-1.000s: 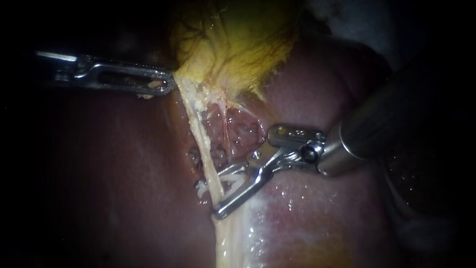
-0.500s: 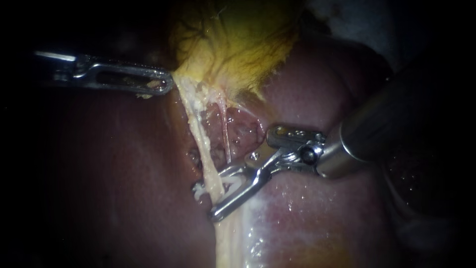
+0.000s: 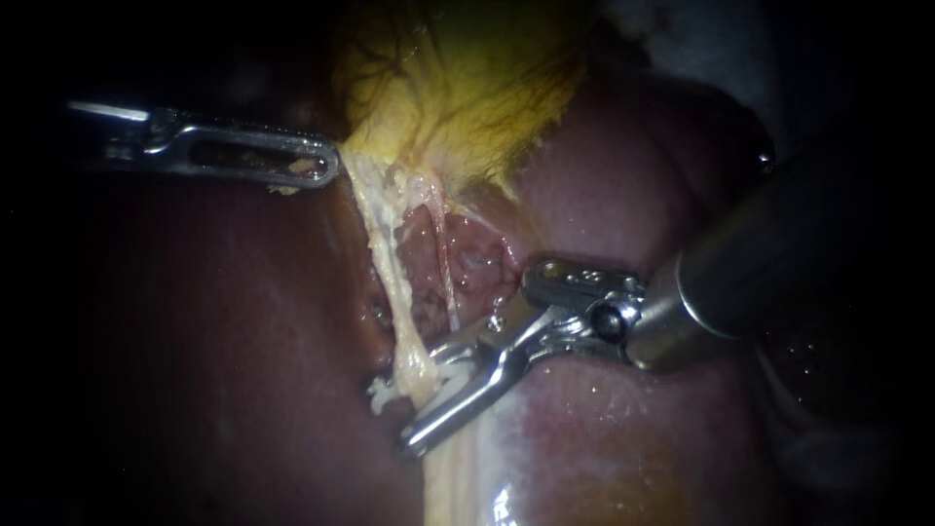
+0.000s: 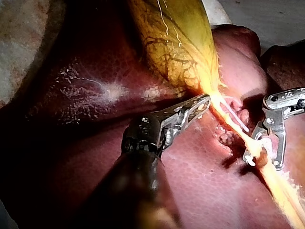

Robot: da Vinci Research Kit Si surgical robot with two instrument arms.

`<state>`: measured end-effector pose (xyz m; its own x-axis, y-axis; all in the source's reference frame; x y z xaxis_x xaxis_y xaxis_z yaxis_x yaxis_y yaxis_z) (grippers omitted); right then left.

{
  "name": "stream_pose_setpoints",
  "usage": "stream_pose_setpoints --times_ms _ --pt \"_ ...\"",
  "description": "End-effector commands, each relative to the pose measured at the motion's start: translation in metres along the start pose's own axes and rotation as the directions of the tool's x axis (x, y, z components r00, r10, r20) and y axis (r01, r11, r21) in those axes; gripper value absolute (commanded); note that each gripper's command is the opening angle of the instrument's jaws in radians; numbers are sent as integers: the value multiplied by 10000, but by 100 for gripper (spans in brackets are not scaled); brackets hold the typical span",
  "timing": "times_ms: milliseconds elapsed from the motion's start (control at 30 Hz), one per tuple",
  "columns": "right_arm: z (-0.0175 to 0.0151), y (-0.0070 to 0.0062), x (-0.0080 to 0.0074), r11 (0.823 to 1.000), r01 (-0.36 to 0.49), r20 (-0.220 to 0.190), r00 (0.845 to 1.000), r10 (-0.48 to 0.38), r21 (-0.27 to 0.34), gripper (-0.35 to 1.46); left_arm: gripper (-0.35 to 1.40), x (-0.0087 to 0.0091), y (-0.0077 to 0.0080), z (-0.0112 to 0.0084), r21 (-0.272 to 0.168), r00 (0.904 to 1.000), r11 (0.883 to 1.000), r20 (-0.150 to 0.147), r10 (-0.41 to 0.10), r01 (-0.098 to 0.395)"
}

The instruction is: Clipping first clip left tube

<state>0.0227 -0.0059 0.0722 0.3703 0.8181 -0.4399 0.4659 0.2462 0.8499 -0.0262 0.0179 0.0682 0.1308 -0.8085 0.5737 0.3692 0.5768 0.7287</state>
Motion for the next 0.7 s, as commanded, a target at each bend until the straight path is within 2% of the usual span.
stream_pose_setpoints --times_ms 33,233,433,633,700 --pt "1 -2 0 10000 2 18 10000 -2 26 50 -35 0 0 0 -1 10000 10000 1 -1 1" --pt "9 -6 -1 10000 3 35 10000 -3 96 49 -35 0 0 0 0 10000 10000 0 -1 1" --pt "14 -5 0 9999 4 58 10000 -5 147 46 -35 0 0 0 1 10000 10000 0 0 0" --pt "19 0 1 9988 102 417 9991 -121 476 42 -35 0 0 -1 4 10000 10000 -1 0 0" --pt "20 1 0 9983 215 461 9986 -241 548 35 -35 0 0 -1 5 10000 10000 -2 0 0"
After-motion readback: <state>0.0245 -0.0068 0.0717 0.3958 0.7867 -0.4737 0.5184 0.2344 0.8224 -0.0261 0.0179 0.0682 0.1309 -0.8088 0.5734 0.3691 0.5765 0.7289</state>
